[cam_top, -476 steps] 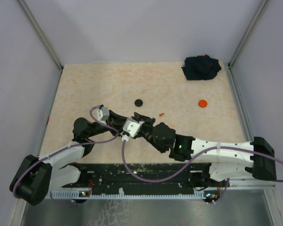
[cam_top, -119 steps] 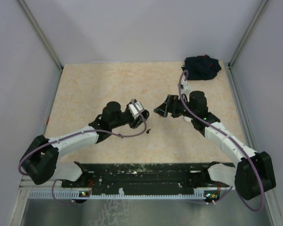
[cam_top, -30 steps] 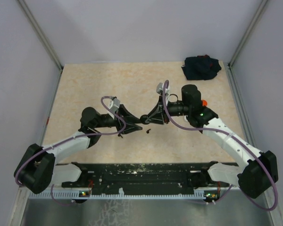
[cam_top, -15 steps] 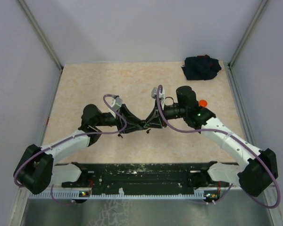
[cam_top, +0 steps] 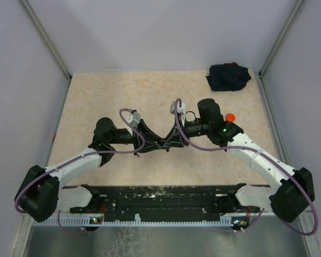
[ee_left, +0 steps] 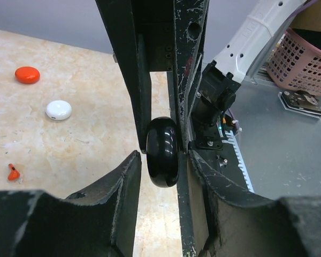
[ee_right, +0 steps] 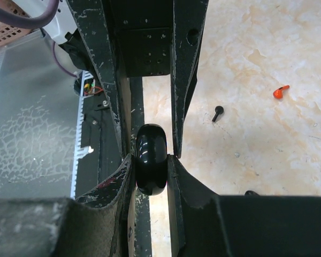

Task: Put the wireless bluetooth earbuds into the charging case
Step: Open the charging case.

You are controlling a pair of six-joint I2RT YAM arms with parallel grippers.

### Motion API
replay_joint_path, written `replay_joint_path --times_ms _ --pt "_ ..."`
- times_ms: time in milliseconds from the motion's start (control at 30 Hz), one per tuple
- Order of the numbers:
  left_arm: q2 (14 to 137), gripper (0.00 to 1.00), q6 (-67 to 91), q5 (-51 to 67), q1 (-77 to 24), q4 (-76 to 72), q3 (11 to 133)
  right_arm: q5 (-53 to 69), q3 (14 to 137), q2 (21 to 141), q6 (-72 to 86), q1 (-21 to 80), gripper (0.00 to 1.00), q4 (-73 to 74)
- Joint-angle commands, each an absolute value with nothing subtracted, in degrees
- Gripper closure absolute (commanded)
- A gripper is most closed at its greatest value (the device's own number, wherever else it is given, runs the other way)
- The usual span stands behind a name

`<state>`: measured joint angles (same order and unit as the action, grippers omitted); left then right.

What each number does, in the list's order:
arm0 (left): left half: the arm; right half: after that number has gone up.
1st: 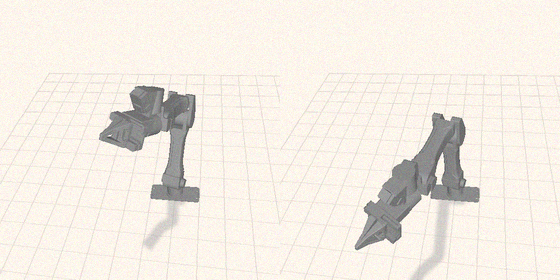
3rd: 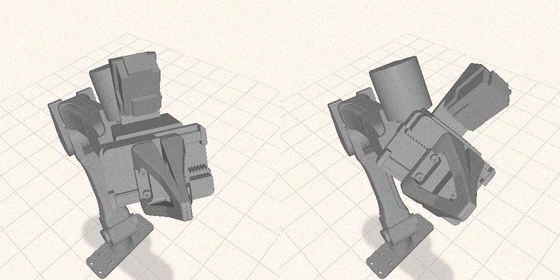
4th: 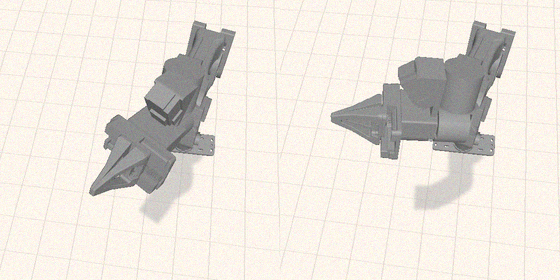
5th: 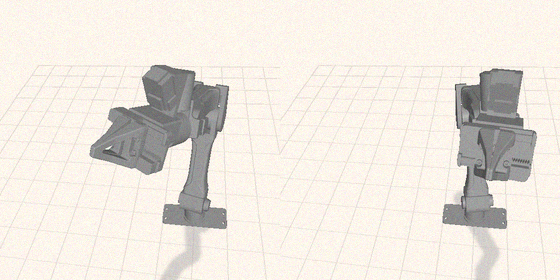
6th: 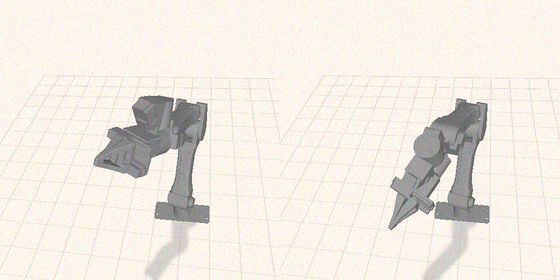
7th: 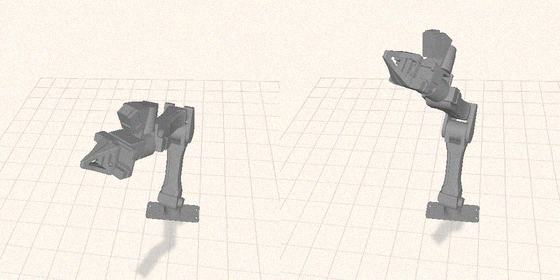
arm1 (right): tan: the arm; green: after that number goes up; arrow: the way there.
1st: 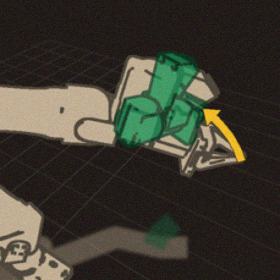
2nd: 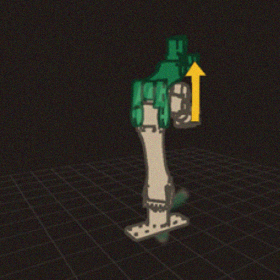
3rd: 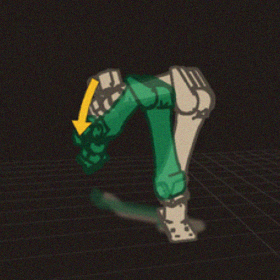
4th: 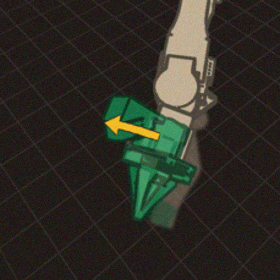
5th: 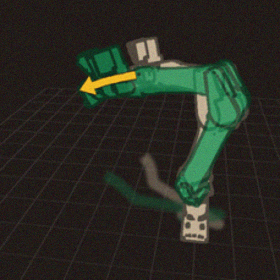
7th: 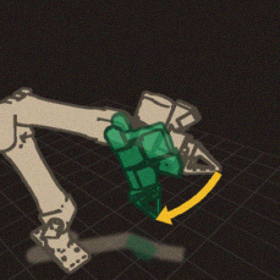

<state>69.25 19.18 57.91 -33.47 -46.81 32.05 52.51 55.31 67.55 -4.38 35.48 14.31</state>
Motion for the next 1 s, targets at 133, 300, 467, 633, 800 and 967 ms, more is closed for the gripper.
replay_joint_path --times_ms 133,300,467,633,800,967 --pt "68.38 0.57 13.54 57.09 -34.63 -39.63 34.98 52.55 59.41 66.37 -6.01 36.07 1.00 13.94" --pt "68.31 0.64 13.32 57.09 -34.72 -39.17 35.06 52.48 59.33 66.15 -6.15 36.04 1.00 14.06" --pt "68.51 0.74 13.35 57.16 -34.74 -38.92 35.31 52.99 59.33 65.88 -6.45 36.08 1.00 14.21" --pt "68.30 0.99 13.33 56.95 -34.72 -39.02 35.10 52.58 59.41 65.69 -6.75 36.10 1.00 14.52" --pt "68.08 1.00 13.05 57.31 -34.73 -39.76 34.53 49.85 59.11 64.23 -6.07 36.04 0.91 13.51" --pt "67.36 1.00 11.59 58.23 -34.76 -40.67 33.48 47.11 59.11 63.52 -5.66 36.04 0.81 13.44"
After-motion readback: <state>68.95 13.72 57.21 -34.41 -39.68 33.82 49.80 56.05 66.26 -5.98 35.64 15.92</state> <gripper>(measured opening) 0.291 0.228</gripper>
